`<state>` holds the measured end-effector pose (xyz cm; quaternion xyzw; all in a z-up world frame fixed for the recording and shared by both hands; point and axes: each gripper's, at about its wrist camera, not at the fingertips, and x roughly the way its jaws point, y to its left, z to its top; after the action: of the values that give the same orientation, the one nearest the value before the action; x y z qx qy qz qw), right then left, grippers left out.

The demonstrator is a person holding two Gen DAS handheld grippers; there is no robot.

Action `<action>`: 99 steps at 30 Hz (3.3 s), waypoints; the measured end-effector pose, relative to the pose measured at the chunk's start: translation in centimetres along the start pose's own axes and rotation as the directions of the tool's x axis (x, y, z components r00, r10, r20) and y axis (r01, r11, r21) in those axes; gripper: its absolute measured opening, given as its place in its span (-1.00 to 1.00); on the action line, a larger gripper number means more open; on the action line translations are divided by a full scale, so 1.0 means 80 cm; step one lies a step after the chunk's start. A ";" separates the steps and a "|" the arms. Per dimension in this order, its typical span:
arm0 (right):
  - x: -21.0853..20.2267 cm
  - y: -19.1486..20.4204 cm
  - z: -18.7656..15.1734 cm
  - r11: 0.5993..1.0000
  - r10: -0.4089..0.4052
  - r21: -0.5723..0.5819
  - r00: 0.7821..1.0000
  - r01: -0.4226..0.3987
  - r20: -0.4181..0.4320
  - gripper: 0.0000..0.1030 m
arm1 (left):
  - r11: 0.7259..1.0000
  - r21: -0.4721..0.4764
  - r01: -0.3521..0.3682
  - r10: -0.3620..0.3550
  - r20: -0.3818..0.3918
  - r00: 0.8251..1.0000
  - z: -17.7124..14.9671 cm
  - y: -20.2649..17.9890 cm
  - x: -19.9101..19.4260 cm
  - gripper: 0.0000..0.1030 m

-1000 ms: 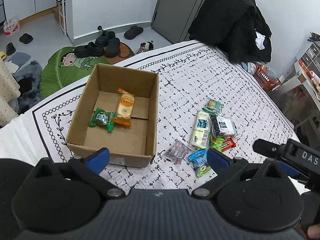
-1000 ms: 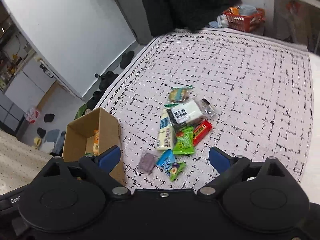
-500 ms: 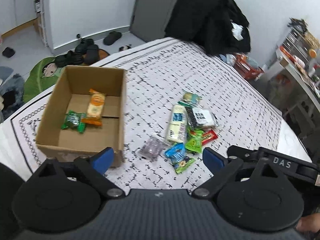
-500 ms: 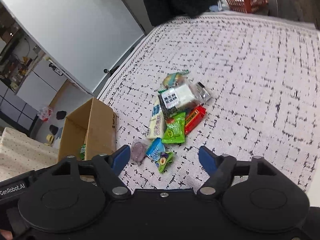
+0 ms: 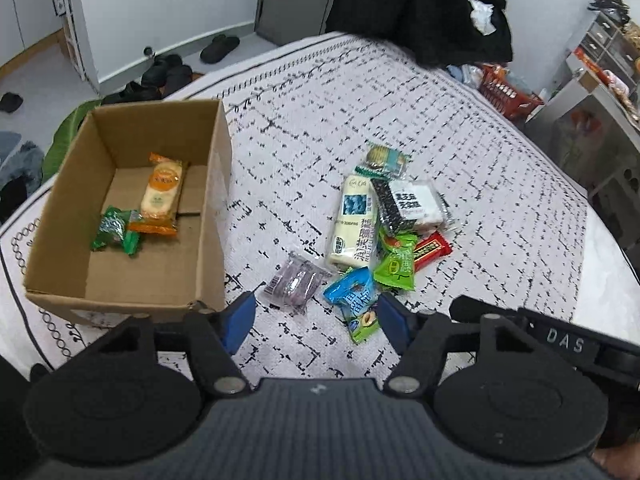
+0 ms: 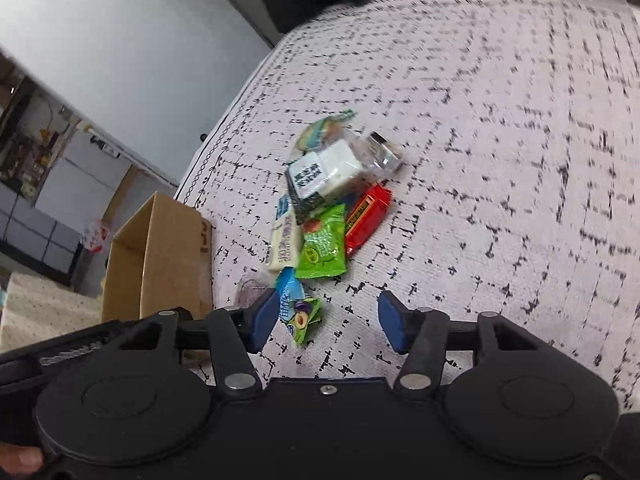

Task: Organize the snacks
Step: 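Grasp the purple wrapped cake with the left tool while the right tool grasps a green candy, then carry the purple cake and green candy over the box and release them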

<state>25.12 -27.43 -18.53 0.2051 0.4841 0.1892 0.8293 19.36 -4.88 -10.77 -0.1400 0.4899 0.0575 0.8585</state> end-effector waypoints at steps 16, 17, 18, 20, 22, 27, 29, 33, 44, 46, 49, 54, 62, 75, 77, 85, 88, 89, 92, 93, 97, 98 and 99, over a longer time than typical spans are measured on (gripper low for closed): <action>0.046 -0.023 0.012 0.994 0.041 0.100 0.999 -0.045 0.034 0.04 | 0.995 0.089 -0.053 0.063 -0.119 0.991 0.025 -0.015 0.086 -0.02; 0.050 -0.022 0.012 0.994 0.040 0.101 0.999 -0.043 0.035 0.04 | 0.993 0.096 -0.061 0.073 -0.127 0.989 0.026 -0.015 0.090 -0.03; 0.055 -0.022 0.013 0.994 0.038 0.099 0.999 -0.041 0.032 0.04 | 0.992 0.105 -0.067 0.082 -0.136 0.987 0.026 -0.014 0.095 -0.06; 0.064 -0.021 0.014 0.995 0.038 0.096 0.999 -0.040 0.026 0.04 | 0.990 0.121 -0.073 0.092 -0.154 0.984 0.027 -0.014 0.104 -0.08; 0.073 -0.021 0.015 0.995 0.033 0.092 0.999 -0.034 0.017 0.04 | 0.987 0.137 -0.080 0.103 -0.166 0.981 0.029 -0.014 0.114 -0.08; 0.093 -0.029 0.020 0.993 0.040 0.110 0.999 -0.042 0.017 0.04 | 0.980 0.171 -0.097 0.128 -0.182 0.975 0.034 -0.013 0.138 -0.08; 0.098 -0.029 0.023 0.994 0.045 0.098 0.999 -0.047 0.022 0.05 | 0.980 0.174 -0.099 0.133 -0.194 0.972 0.038 -0.010 0.145 -0.08; 0.105 -0.022 0.024 0.998 0.040 0.050 0.999 -0.041 0.020 0.05 | 0.970 0.227 -0.084 0.138 -0.231 0.963 0.046 -0.009 0.162 -0.06; 0.115 -0.004 0.024 0.999 0.026 -0.046 0.998 -0.028 -0.052 -0.43 | 0.973 0.220 -0.065 0.129 -0.290 0.948 0.050 -0.006 0.179 -0.32; 0.112 0.001 0.023 0.998 0.022 -0.061 0.998 -0.026 -0.063 -0.46 | 0.976 0.209 -0.065 0.126 -0.294 0.947 0.051 -0.002 0.177 -0.35; 0.103 0.008 0.021 0.996 0.026 -0.080 0.998 -0.030 -0.051 -0.48 | 0.978 0.200 -0.063 0.120 -0.290 0.949 0.051 0.003 0.171 -0.37; 0.075 0.010 0.019 0.998 0.038 -0.055 0.999 -0.037 0.004 -0.48 | 0.979 0.199 -0.034 0.088 -0.266 0.960 0.051 0.005 0.150 -0.38; 0.044 0.030 0.014 0.998 0.009 -0.065 0.997 -0.005 0.071 -0.48 | 0.982 0.186 0.017 0.029 -0.238 0.971 0.056 0.008 0.109 -0.38; 0.011 0.100 -0.003 0.992 0.017 -0.127 0.990 0.001 0.137 -0.48 | 0.984 0.162 0.072 -0.049 -0.137 0.989 0.060 0.027 0.043 -0.38; 0.008 0.115 -0.003 0.990 0.021 -0.139 0.988 0.001 0.153 -0.48 | 0.986 0.148 0.076 -0.059 -0.120 0.991 0.061 0.034 0.033 -0.38; 0.003 0.169 -0.004 0.986 0.055 -0.165 0.981 -0.024 0.186 -0.48 | 0.988 0.124 0.092 -0.087 -0.051 0.995 0.079 0.066 -0.002 -0.38; 0.007 0.188 -0.005 0.982 0.054 -0.186 0.981 -0.019 0.189 -0.48 | 0.988 0.118 0.097 -0.094 -0.036 0.995 0.085 0.079 -0.011 -0.38; 0.009 0.193 -0.006 0.981 0.055 -0.192 0.981 -0.019 0.187 -0.48 | 0.988 0.117 0.097 -0.094 -0.029 0.995 0.087 0.084 -0.014 -0.38; 0.015 0.212 -0.008 0.976 0.068 -0.216 0.981 -0.028 0.180 -0.48 | 0.991 0.089 0.103 -0.101 -0.025 0.995 0.091 0.101 -0.017 -0.38; 0.019 0.218 -0.009 0.975 0.071 -0.222 0.982 -0.031 0.175 -0.48 | 0.992 0.077 0.103 -0.102 -0.025 0.994 0.092 0.107 -0.017 -0.38; 0.030 0.242 -0.010 0.969 0.082 -0.244 0.984 -0.041 0.160 -0.48 | 0.996 0.042 0.083 -0.082 -0.011 0.997 0.100 0.134 -0.018 -0.38; 0.033 0.247 -0.010 0.968 0.085 -0.247 0.983 -0.044 0.160 -0.48 | 0.997 0.029 0.077 -0.076 -0.008 0.997 0.103 0.142 -0.019 -0.38; 0.035 0.251 -0.010 0.968 0.089 -0.248 0.983 -0.048 0.159 -0.48 | 0.997 0.017 0.070 -0.070 -0.007 0.998 0.105 0.148 -0.018 -0.38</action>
<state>23.41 -8.91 -10.43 0.1339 0.3780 0.2577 0.8791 22.76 8.98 -7.64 -0.1499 0.4879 0.0227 0.8597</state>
